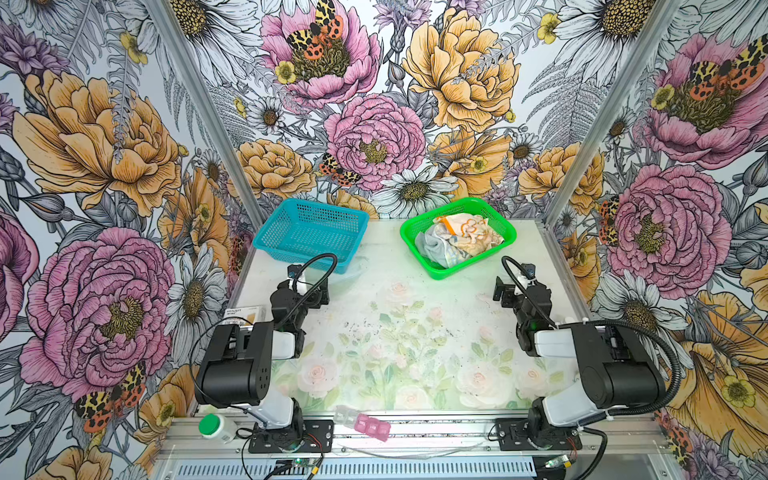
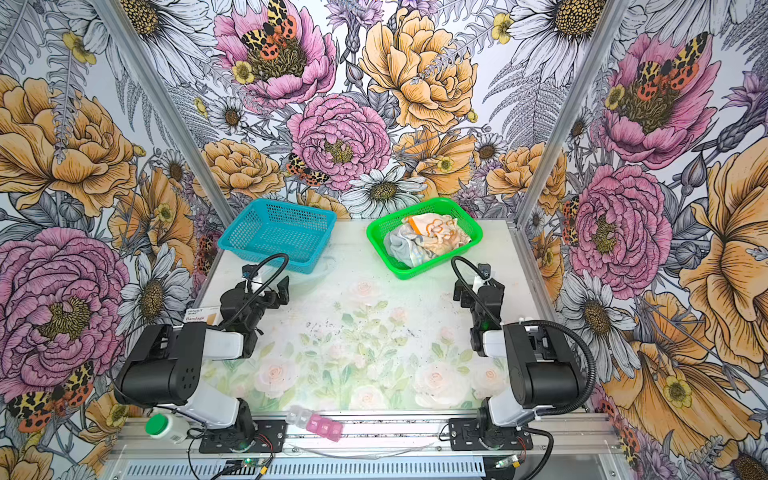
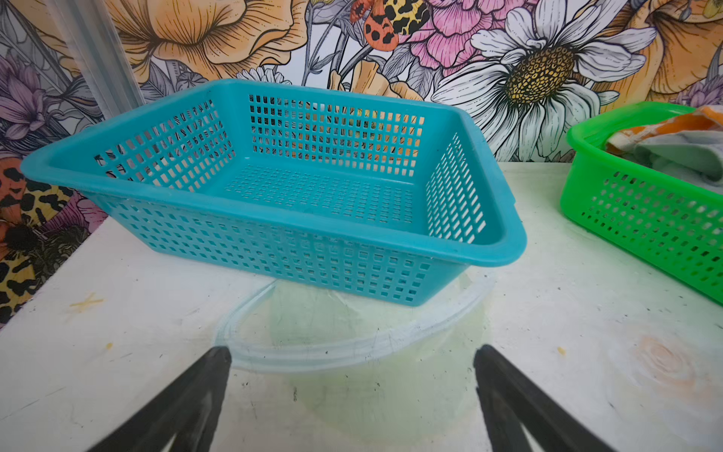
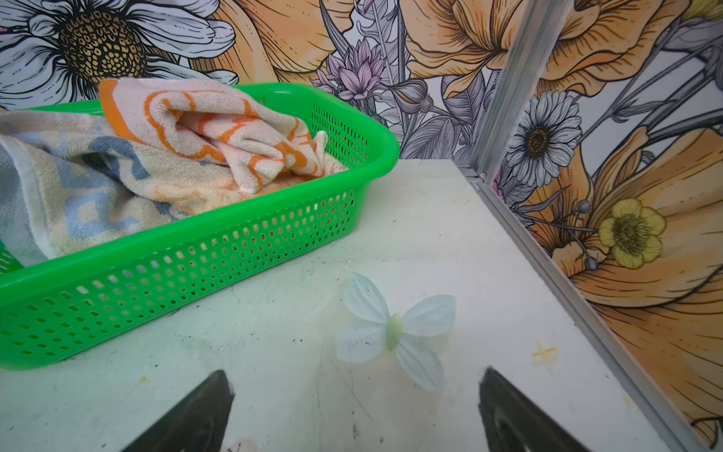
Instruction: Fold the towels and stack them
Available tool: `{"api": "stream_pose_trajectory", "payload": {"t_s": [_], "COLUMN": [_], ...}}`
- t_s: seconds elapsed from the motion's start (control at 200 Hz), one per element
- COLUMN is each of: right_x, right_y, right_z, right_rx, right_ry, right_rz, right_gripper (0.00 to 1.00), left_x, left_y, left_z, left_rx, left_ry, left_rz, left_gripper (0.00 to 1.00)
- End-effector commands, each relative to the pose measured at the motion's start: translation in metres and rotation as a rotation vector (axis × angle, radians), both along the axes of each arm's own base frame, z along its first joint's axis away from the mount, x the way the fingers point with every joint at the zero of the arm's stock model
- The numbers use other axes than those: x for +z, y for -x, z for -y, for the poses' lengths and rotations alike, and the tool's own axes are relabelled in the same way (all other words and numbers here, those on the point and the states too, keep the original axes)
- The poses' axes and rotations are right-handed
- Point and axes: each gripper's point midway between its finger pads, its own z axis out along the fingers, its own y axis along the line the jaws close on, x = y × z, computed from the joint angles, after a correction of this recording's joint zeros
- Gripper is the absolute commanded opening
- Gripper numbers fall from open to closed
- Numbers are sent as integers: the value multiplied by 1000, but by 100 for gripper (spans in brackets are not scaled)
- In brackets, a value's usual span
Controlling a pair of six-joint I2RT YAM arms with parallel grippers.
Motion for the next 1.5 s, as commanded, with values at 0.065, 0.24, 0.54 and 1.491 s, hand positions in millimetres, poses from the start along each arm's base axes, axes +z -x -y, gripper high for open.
{"api": "stream_pose_trajectory", "payload": {"t_s": [0.065, 0.24, 0.54, 1.491], "right_x": [8, 8, 8, 67], "right_y": [-6, -7, -6, 53], "right_z": [0, 0, 0, 20], "right_rx": [5, 6, 6, -184], "right_ry": [-11, -11, -10, -28], "right_rz": [24, 25, 24, 109], "right_gripper": [99, 100, 100, 99], "left_x": [10, 10, 14, 61], "left_y": [-2, -2, 3, 29], "left_z": [-1, -1, -6, -9], "left_rx": [-7, -22, -58, 336], "left_ry": [-1, 11, 58, -112], "left_rz": [35, 34, 68, 66], "left_gripper": [99, 99, 99, 99]}}
